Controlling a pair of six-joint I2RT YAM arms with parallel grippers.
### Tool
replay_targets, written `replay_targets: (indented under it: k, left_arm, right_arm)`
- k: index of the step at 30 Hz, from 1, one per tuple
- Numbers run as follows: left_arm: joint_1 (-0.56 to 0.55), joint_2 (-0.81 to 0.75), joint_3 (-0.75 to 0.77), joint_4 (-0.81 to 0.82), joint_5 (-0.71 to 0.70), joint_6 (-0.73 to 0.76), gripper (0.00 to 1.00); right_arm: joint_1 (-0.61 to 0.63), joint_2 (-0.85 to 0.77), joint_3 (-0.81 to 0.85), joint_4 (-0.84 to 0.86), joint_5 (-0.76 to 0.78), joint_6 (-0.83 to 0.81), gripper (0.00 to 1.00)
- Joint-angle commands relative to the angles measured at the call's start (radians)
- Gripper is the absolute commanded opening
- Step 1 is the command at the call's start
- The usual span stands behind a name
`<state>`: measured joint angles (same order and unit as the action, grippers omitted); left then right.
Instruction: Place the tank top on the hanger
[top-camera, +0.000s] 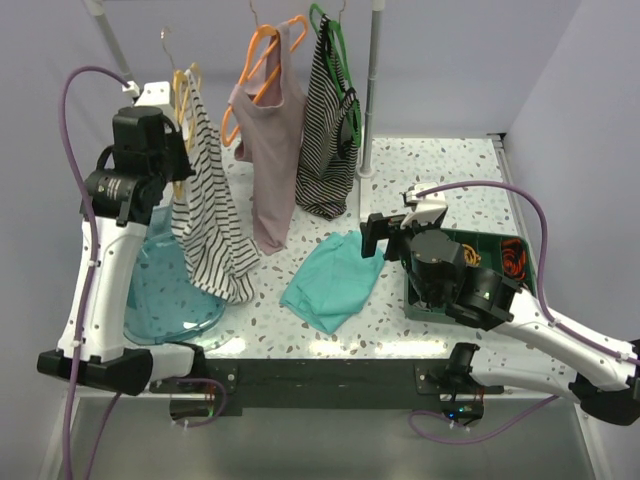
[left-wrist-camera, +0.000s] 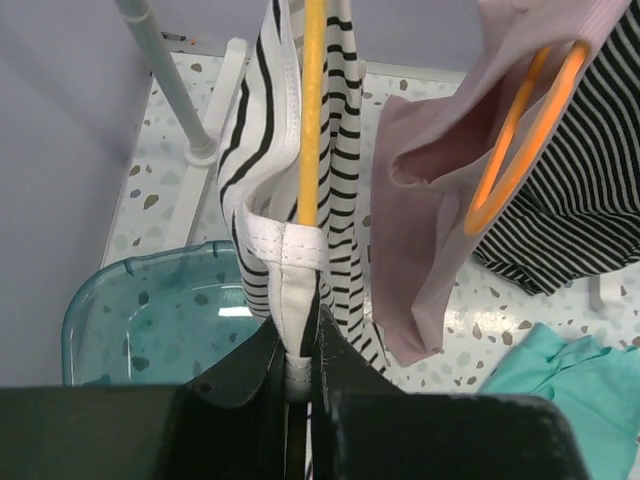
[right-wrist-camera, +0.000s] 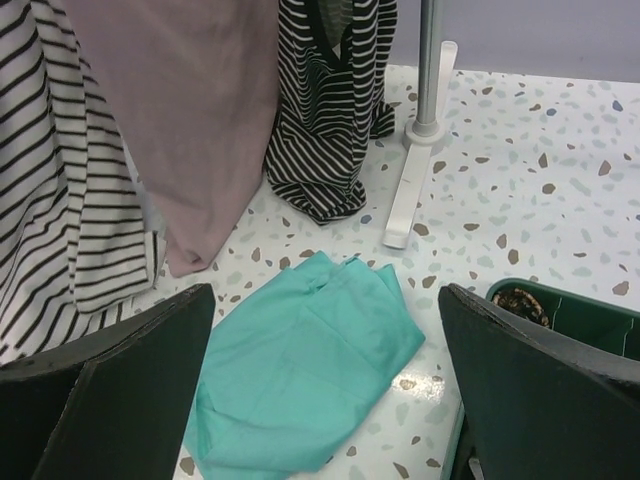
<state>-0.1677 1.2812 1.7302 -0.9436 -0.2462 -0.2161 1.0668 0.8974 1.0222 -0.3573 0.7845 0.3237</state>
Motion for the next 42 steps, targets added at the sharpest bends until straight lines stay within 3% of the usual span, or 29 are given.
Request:
replay_targets:
  k: [1,7,17,24,42]
  left_arm:
    - [0.028,0.038,0.161,0.085,0.107,0.004,0.00]
    - [0.040,0.102,0.276,0.032,0.101,0.032,0.00]
    - [0.094,0.058,0.020,0.180,0.189,0.037,0.00]
    - [0.145,0.047,-0.009,0.252,0.271,0.069,0.00]
    - [0.168,0.174,0.250,0.207,0.223,0.093,0.00]
  right_arm:
    - [0.004,-0.002,0.009,-0.005,-0.016,0.021,0.99]
    - [0.004,-0.002,0.001,-0.003,-0.017,0.029,0.99]
    - [0.005,0.014,-0.004,-0.006,-0.031,0.041,0.99]
    - [0.004,0.031,0.009,-0.015,-0.051,0.040,0.99]
    - [0.005,0.083,0.030,0.004,-0.094,-0.003,0.99]
